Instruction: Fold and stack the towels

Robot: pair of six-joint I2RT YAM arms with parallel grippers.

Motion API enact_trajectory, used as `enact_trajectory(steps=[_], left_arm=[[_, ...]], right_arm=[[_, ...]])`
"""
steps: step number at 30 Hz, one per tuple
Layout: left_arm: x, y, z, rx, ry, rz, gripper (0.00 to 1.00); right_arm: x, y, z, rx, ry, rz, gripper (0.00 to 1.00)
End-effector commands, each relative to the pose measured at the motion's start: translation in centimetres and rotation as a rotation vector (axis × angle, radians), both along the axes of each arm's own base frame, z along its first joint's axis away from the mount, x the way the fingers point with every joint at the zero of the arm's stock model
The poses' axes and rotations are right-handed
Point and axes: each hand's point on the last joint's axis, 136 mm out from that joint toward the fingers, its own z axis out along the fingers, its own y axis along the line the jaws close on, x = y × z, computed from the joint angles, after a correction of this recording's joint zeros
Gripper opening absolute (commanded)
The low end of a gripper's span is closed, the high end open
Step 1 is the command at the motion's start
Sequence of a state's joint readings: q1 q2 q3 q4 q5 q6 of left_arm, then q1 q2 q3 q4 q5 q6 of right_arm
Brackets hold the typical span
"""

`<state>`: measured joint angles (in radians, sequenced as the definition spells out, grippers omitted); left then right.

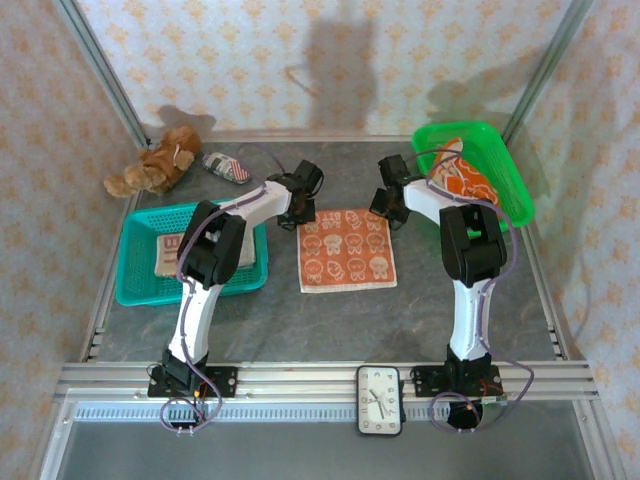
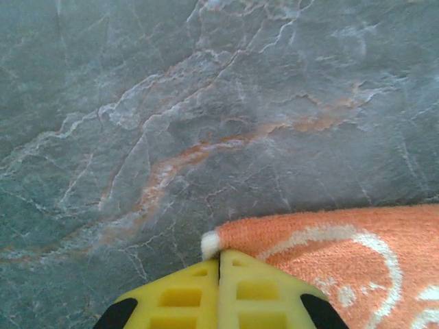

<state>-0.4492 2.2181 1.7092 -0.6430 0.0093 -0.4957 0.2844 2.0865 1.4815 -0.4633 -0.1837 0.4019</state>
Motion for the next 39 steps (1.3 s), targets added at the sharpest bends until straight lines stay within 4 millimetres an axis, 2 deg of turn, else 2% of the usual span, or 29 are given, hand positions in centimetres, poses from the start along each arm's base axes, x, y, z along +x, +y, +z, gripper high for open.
enact_trajectory(steps=[1, 4, 6, 7, 9, 12, 14, 23, 35, 39], left_arm=[[-0.3, 1.0, -0.7, 0.066, 0.036, -0.018, 0.0], [0.2, 1.1, 0.7, 0.066, 0.01, -0.02, 0.0], [0.6, 1.2, 2.0, 0.062, -0.02, -0.019, 0.01], [0.8, 1.2, 2.5, 0.056, -0.036, -0.019, 0.08], [1.1, 1.2, 3.1, 0.038, -0.048, -0.021, 0.11], [1.5, 1.1, 3.1, 0.014, -0.047, -0.027, 0.17], [1.6, 1.0, 2.5, 0.009, -0.033, -0.027, 0.2], [1.8, 0.2, 1.3, -0.028, -0.022, -0.048, 0.34], [1.8, -0.6, -0.6, -0.06, 0.009, -0.055, 0.33], [1.7, -0.8, -1.2, -0.067, 0.021, -0.058, 0.29]], right_arm=[[-0.2, -0.5, -0.4, -0.021, 0.028, 0.02, 0.0], [0.1, -0.1, 1.2, -0.005, 0.002, 0.034, 0.01], [0.3, -0.1, 2.5, -0.004, -0.025, 0.039, 0.09], [0.3, -0.2, 3.1, -0.008, -0.035, 0.042, 0.11], [0.3, -0.3, 4.0, -0.016, -0.05, 0.046, 0.15], [0.2, -0.6, 4.2, -0.019, -0.053, 0.045, 0.2], [0.2, -0.8, 3.9, -0.023, -0.046, 0.039, 0.24], [0.8, -0.5, 2.0, 0.004, -0.007, 0.051, 0.29], [1.0, -0.8, -0.2, -0.014, 0.034, 0.043, 0.33], [0.9, -0.7, -0.9, -0.012, 0.051, 0.046, 0.36]])
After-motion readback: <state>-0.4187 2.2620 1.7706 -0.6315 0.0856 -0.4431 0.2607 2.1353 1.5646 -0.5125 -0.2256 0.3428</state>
